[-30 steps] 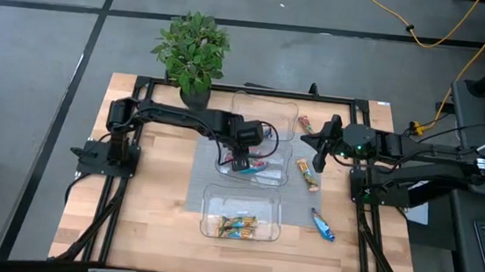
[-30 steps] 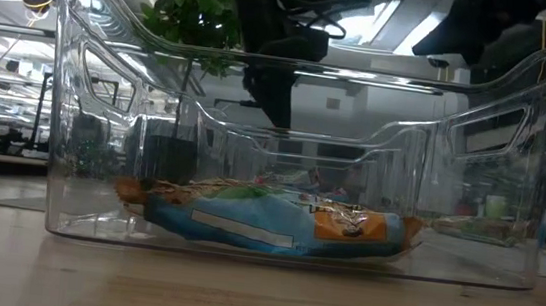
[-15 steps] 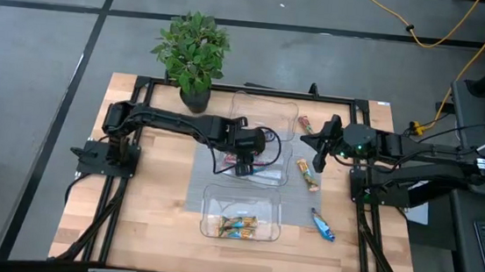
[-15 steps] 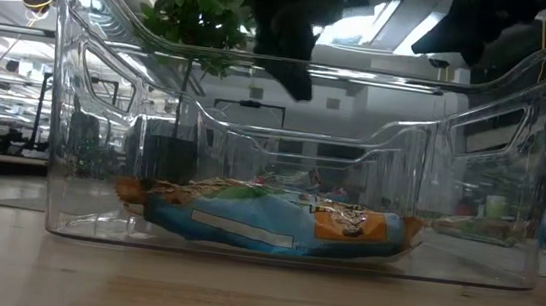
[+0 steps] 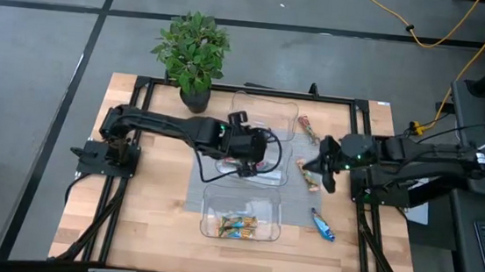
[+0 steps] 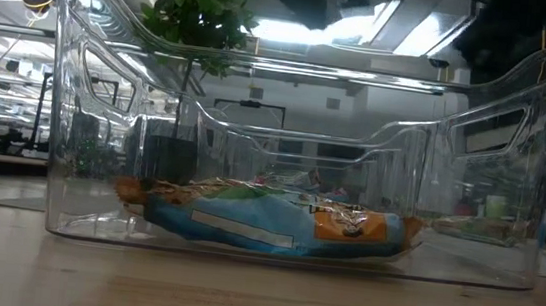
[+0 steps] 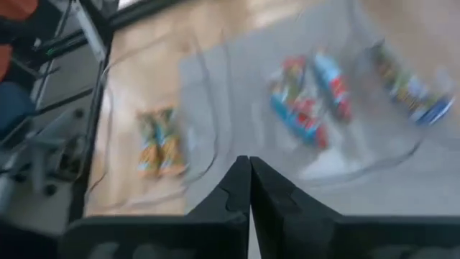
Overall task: Pick and place Granola Bars by type
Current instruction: Put the blue granola bar into the top transparent bin
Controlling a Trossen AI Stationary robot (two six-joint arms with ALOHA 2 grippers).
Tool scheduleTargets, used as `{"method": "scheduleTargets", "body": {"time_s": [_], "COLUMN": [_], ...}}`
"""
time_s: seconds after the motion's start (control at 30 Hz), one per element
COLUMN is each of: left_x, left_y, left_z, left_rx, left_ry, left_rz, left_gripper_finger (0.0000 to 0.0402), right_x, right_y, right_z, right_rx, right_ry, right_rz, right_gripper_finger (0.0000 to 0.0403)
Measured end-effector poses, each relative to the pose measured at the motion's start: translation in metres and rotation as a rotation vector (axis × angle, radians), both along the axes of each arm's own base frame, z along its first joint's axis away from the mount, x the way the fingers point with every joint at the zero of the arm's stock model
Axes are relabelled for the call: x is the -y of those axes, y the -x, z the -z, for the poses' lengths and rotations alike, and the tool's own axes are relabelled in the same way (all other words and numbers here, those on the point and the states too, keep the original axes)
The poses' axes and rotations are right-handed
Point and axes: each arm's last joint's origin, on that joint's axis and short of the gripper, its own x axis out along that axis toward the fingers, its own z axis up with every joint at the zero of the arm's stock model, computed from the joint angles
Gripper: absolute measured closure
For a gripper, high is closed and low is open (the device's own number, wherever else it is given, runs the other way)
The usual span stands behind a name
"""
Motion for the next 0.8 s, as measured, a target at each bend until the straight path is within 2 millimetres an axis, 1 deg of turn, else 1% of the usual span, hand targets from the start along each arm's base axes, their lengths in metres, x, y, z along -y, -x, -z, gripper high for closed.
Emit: {"method": "scheduleTargets", "body": {"time_s": [0.13, 0.23, 0.37, 0.43, 0.6, 0.67, 0.8], "left_x": [0.001, -0.002, -0.005, -0.006, -0.007, -0.007, -0.010], "left_y": [0.015, 0.026, 0.036, 0.038, 0.041, 0.041, 0.041], "left_z": [-0.013, -0.017, -0.025, -0.029, -0.031, -0.030, -0.030], "left_rx": [-0.069, -0.101, -0.073, -0.050, -0.050, -0.068, -0.082], "left_ry": [-0.103, -0.149, -0.157, -0.170, -0.198, -0.209, -0.219], "left_rz": [-0.093, -0.165, -0.234, -0.256, -0.267, -0.257, -0.251], "left_gripper_finger": [0.0261, 0.0266, 0.0271, 0.0274, 0.0281, 0.0283, 0.0283], "right_x": [-0.019, -0.035, -0.060, -0.072, -0.103, -0.112, -0.126], "right_y": [0.014, 0.024, 0.033, 0.036, 0.039, 0.039, 0.039], "right_z": [0.005, 0.006, 0.008, 0.010, 0.028, 0.038, 0.060], "right_rx": [-0.093, -0.142, -0.185, -0.215, -0.351, -0.434, -0.586], "right_ry": [-0.093, -0.180, -0.283, -0.318, -0.373, -0.384, -0.351], "right_rz": [-0.002, 0.003, 0.001, 0.013, 0.104, 0.182, 0.309], "right_gripper_finger": [0.0395, 0.0395, 0.0395, 0.0395, 0.0395, 0.0395, 0.0395]}}
